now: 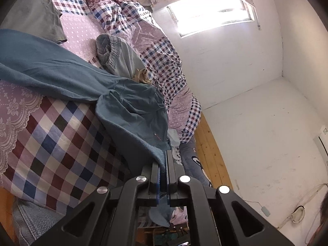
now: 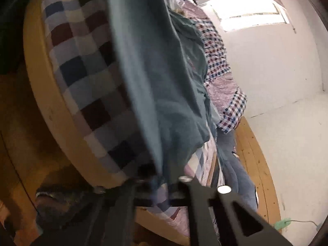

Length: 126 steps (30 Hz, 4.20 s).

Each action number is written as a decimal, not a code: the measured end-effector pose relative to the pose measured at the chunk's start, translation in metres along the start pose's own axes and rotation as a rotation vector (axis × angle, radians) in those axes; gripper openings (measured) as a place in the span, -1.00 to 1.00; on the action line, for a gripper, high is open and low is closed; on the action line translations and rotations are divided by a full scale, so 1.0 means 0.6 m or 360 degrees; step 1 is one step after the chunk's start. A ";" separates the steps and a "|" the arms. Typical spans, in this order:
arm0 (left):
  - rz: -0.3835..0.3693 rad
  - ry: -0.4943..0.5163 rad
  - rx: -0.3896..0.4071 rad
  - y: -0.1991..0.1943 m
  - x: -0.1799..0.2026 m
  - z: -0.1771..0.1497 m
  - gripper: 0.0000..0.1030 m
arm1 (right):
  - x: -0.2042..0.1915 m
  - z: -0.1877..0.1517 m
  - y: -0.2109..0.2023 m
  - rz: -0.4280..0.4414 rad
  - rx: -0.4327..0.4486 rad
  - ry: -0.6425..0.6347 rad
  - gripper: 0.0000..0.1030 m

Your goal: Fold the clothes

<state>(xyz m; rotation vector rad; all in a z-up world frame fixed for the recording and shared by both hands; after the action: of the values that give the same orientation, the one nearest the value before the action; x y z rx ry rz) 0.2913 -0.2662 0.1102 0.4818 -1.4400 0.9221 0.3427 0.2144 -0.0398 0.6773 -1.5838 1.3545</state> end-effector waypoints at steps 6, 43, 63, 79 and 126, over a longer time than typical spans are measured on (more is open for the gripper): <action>0.0059 -0.0001 -0.0034 0.007 -0.006 -0.005 -0.96 | 0.065 -0.026 -0.022 0.0020 0.0052 0.0087 -1.00; 0.0399 0.0046 -0.0487 -0.069 0.036 -0.143 -0.96 | 0.280 -0.162 -0.192 0.0404 0.0165 0.0246 -1.00; 0.0683 -0.0150 -0.0334 0.214 -0.008 0.095 -0.96 | 0.366 -0.057 0.225 0.0628 0.0048 0.0231 -1.00; 0.0734 0.0066 -0.0063 0.295 -0.060 0.157 0.40 | 0.370 -0.106 0.444 0.0671 -0.0348 0.0977 0.29; 0.1109 0.0136 -0.0204 0.174 -0.123 -0.024 -0.93 | 0.278 -0.328 0.278 0.1220 -0.0182 0.2138 -0.87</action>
<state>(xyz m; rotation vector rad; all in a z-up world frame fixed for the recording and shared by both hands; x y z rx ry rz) 0.2284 -0.2117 0.0125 -0.1788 -1.6006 1.3629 0.1844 0.4688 0.0282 -0.9104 -0.7248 1.6263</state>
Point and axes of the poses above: each gripper's, at about its wrist camera, not at the fingertips, and y roughly the way its jaws point, x to its right, z to its top, the point moved 2 cm from there along y, roughly the way its jaws point, and after that the axes turned 14 degrees about -y, right-handed, at the moved point
